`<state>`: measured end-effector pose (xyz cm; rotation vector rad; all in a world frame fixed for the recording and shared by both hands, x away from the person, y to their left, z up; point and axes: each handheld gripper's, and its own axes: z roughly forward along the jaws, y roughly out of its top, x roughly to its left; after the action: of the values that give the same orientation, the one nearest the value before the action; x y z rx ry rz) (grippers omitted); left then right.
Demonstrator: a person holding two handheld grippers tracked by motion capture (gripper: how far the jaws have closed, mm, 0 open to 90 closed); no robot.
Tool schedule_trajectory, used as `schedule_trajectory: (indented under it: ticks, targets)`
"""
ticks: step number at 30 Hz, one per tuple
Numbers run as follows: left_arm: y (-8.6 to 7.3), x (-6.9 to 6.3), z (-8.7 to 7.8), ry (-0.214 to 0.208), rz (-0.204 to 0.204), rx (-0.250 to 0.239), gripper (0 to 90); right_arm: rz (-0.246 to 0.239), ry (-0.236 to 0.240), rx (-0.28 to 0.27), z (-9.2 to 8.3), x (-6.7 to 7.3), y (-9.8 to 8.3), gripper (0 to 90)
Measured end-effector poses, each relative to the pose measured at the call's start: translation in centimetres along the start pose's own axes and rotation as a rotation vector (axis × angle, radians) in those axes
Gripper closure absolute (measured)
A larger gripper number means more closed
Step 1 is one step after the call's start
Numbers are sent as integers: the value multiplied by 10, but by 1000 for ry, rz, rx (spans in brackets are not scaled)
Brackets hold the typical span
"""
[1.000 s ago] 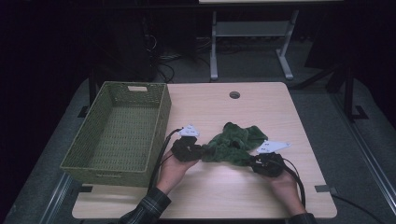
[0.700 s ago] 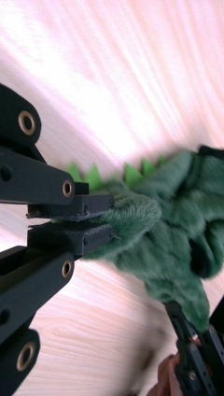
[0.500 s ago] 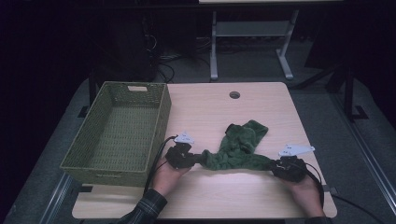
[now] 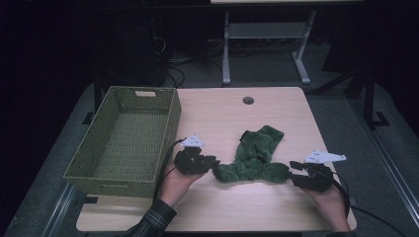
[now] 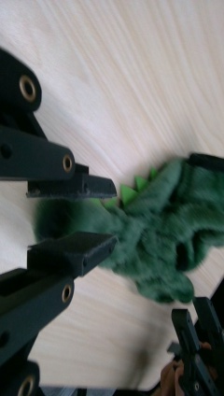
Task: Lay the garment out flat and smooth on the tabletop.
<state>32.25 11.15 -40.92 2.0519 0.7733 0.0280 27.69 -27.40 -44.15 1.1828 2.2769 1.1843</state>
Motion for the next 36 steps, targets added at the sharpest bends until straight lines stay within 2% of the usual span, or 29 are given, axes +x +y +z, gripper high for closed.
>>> schedule_trajectory:
  ticks: [1, 2, 3, 4, 6, 7, 8, 10, 13, 14, 15, 17, 20, 23, 26, 27, 28, 33, 36]
  targets:
    - [1, -2, 0, -8, 8, -1, 791, -12, 3, -14, -3, 2, 1, 625]
    - [3, -6, 1, -14, 17, -4, 863, -39, 12, -27, -6, 6, 4, 698]
    - [3, -9, 3, -28, 27, -9, 863, -39, 12, -27, -6, 6, 4, 763]
    - [4, -11, 6, -38, 34, 0, 895, -57, 33, -20, -5, 8, 6, 804]
    - [3, -13, 12, -52, 45, 33, 897, -71, 57, 4, -1, 12, 8, 861]
    - [2, -15, 18, -55, 50, 51, 897, -79, 70, 38, 8, 14, 8, 895]
    - [0, -15, 22, -55, 52, 63, 897, -79, 70, 38, 8, 14, 8, 895]
    - [-3, -15, 30, -62, 46, 83, 897, -86, 73, 75, 16, 14, 7, 898]
    - [-9, -11, 42, -35, 53, 130, 897, -82, 56, 130, 30, 9, 6, 898]
    - [-13, -8, 46, -14, 50, 147, 897, -82, 56, 130, 30, 9, 6, 898]
    - [-15, -5, 49, 7, 56, 168, 896, -82, 43, 160, 35, 8, 6, 898]
    - [-20, 1, 54, 30, 43, 190, 897, -79, 46, 205, 41, 5, 4, 898]
    - [-21, 7, 55, 82, 61, 226, 897, -72, 55, 218, 44, 4, 4, 899]
    - [-22, 10, 55, 71, 57, 239, 898, -62, 61, 219, 43, 4, 3, 899]
    - [-23, 7, 55, 71, 53, 237, 898, -61, 69, 230, 41, 5, 2, 900]
    - [-23, 8, 53, 67, 71, 256, 898, -60, 72, 236, 40, 6, 2, 900]
    - [-24, 7, 52, 62, 61, 254, 898, -63, 84, 240, 39, 9, 1, 899]
    - [-29, 3, 44, 37, 86, 295, 897, -77, 114, 253, 31, 19, -6, 900]
    - [-31, 0, 41, 21, 76, 302, 897, -77, 125, 256, 27, 22, -9, 899]
